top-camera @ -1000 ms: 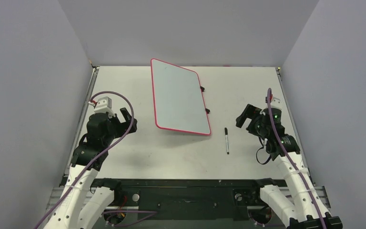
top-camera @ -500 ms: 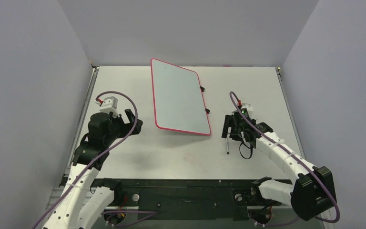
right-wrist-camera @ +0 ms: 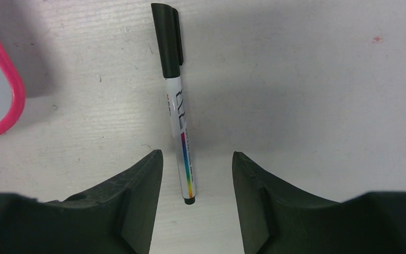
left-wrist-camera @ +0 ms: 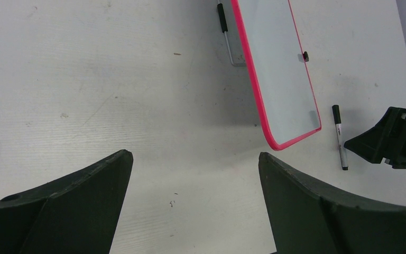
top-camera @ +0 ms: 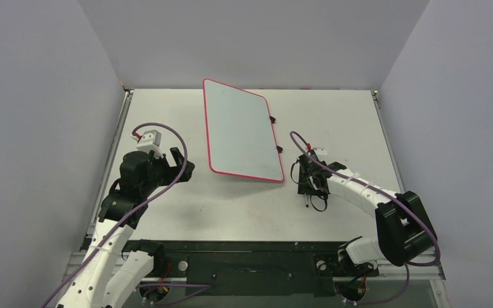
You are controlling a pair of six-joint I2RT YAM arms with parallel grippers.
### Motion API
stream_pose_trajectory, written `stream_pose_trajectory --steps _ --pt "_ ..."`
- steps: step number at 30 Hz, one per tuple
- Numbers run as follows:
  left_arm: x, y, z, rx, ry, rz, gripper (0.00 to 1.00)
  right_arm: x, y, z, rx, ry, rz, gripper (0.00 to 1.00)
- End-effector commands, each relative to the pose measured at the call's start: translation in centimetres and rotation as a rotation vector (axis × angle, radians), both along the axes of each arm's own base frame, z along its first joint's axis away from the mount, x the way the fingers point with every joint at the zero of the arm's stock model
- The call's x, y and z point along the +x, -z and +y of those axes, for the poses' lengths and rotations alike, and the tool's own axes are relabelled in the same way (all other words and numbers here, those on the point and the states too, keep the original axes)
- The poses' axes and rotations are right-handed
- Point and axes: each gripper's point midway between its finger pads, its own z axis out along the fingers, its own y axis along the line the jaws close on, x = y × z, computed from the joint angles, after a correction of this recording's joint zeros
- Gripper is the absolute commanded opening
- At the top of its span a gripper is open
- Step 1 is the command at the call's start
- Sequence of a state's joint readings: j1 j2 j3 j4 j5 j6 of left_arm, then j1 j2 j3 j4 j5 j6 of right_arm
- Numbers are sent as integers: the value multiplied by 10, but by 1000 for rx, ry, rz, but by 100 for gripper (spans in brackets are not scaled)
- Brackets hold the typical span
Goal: Write a sentence on the whiteboard
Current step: Open the whiteboard marker at the center of the board.
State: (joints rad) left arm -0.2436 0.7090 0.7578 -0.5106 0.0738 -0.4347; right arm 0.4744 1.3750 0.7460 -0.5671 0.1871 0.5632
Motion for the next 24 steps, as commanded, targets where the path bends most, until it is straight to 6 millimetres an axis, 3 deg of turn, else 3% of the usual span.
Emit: stream_pose_trajectory --steps 1,9,12,15,19,24 --pt "7 -13 -4 -3 17 -64 87 8 9 4 -8 3 -23 45" --pt "7 -12 -3 4 15 -55 87 6 23 8 -2 -16 9 22" --pt "4 -14 -3 10 24 -51 87 6 22 9 -1 -26 12 2" --pt "2 -28 -6 9 46 -62 86 6 15 9 6 -36 6 0" --pt "-2 -60 -19 -22 127 -80 84 10 -13 14 33 -62 -46 0" --pt "-2 -93 -45 -106 250 -79 83 21 -71 34 139 -159 -183 0"
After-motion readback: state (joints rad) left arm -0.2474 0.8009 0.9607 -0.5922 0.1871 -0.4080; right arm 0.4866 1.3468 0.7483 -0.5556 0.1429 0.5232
